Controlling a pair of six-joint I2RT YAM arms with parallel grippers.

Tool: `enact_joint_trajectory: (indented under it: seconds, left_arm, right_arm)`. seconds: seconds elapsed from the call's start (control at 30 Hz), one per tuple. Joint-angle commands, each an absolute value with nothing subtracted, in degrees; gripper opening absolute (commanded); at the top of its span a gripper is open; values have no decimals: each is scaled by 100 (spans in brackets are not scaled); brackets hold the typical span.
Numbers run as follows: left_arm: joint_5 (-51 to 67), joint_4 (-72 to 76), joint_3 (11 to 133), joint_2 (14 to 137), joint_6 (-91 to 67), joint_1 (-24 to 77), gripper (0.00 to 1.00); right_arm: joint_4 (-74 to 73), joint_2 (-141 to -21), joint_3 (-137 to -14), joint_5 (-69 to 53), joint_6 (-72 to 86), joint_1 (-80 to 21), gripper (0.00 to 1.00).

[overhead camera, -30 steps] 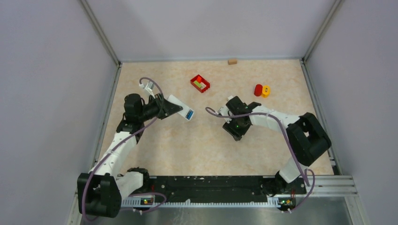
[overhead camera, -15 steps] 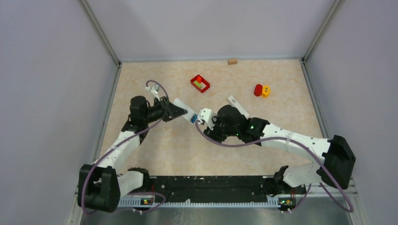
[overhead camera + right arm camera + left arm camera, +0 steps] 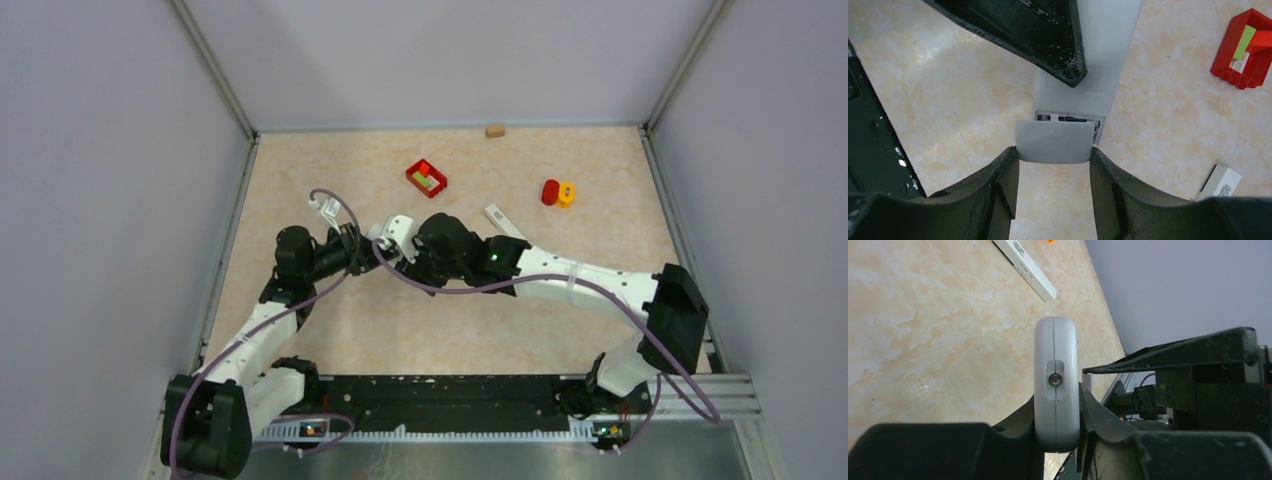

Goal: Load the batteries into the remote control

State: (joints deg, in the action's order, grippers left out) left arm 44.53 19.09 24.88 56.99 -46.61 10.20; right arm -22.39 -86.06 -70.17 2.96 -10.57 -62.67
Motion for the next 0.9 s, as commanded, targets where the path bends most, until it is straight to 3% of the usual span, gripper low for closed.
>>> enact_joint_trajectory:
  seconds: [0.0, 0.27, 0.87]
  left_arm:
    - [4484, 2333, 2448, 5376, -4335, 1037, 0]
    - [4439, 2144, 2355, 5052, -4062, 1037, 0]
    - [4453, 2097, 2303, 4831, -3924, 1037, 0]
  right_arm:
    - [-2605, -8925, -7610, 611, -803, -6347, 41]
    - [-3301, -9320, -8294, 627, -642, -6350, 40]
    - [-3514, -9554, -8488, 518, -572, -6342, 39]
